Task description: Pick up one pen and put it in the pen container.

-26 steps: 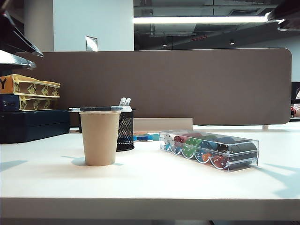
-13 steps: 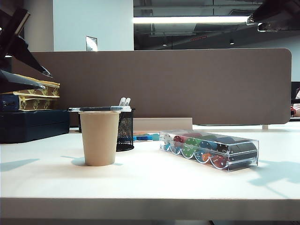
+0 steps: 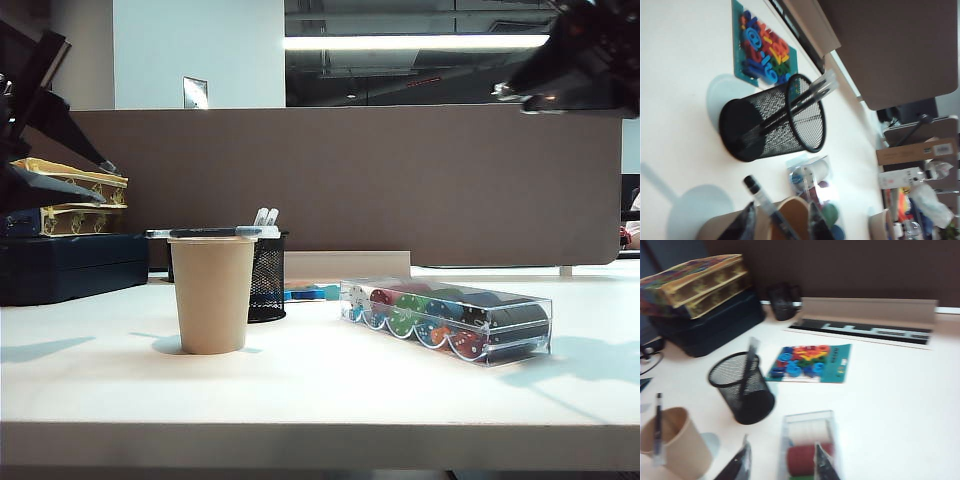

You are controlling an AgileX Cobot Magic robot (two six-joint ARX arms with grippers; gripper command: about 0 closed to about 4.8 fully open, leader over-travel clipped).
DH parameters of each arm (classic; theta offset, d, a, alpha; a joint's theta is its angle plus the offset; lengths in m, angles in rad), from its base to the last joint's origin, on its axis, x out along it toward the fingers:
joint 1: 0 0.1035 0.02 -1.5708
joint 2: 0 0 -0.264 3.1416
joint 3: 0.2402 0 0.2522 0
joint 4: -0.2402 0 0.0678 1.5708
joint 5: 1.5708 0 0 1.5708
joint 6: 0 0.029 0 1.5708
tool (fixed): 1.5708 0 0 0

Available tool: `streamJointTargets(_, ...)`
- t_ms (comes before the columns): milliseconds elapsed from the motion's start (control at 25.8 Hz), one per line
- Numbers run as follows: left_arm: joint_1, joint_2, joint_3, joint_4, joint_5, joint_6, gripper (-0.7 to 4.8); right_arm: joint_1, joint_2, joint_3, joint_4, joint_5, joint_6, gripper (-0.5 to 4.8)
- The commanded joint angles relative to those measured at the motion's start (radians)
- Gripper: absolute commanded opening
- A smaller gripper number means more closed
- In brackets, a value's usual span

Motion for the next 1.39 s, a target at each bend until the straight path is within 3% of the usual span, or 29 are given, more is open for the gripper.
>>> streamJointTargets(39,-0.001,0.015,0.009,0.028,0.031,-0.033,1.3,0.028,0.034,0.027,0.015,-0.01,0.0,1.59)
streamJointTargets(503,-0.001,0.095,0.014,0.05,0.07,-0.14,1.31,0.085,0.115,0.041,0.028,-0.009,-0.024,1.59)
streamJointTargets(619,-0.001,0.143,0.021,0.061,0.072,-0.164,1.54,0.085,0.115,0.042,0.032,-0.009,-0.027,1.59)
streamJointTargets(1277,-0.001,0.156,0.022,0.104,0.073,-0.196,1.57,0.089,0.203,0.118,0.031,-0.002,-0.027,1.59)
streamJointTargets(1393,-0.001,0.164,0.03,0.104,0.092,-0.213,1.95,0.088,0.207,0.119,0.031,-0.002,-0.027,1.59)
